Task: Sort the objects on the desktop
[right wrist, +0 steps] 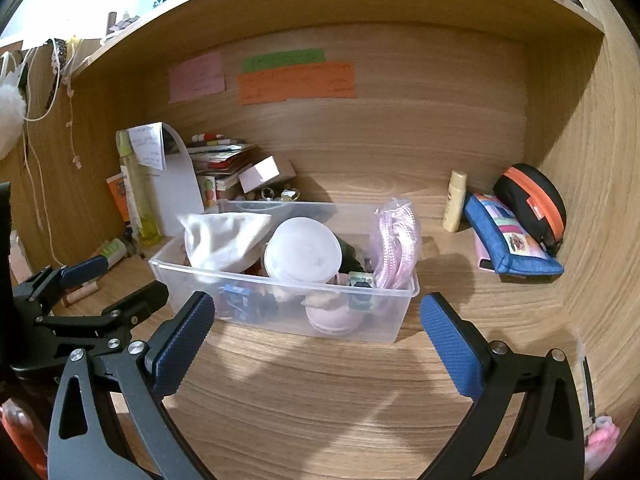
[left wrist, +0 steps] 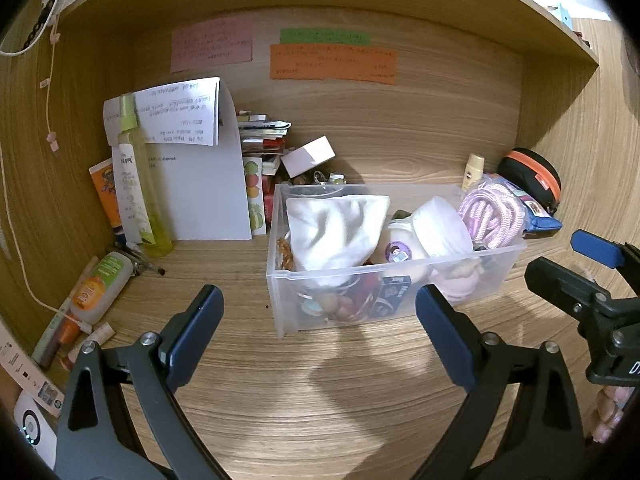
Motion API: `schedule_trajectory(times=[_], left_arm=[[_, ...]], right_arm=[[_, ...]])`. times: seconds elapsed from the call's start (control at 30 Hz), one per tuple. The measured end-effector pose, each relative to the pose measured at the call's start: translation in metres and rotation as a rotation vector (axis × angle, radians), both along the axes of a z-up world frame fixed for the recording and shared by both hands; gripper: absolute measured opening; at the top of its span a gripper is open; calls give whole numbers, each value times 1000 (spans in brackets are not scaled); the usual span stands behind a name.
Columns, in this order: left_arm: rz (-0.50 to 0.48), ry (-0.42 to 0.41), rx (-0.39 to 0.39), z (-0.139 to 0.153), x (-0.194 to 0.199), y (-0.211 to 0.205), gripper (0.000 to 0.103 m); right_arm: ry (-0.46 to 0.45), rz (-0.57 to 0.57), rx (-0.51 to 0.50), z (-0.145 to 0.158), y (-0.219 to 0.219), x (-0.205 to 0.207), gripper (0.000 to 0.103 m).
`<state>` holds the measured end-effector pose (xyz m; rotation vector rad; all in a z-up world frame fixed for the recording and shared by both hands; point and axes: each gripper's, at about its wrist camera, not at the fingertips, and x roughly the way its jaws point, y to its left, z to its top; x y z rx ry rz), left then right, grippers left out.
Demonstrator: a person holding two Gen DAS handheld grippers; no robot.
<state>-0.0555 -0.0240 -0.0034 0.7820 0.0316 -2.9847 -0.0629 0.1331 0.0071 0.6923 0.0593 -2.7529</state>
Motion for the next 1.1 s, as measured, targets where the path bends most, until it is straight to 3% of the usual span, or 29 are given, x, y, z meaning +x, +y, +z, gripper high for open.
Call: schedule_trajectory(times=[1.1], left_arm=[[-12, 8, 6, 1, 4, 3, 98]], right_arm=[[8, 26, 4, 4, -3, 5, 103]])
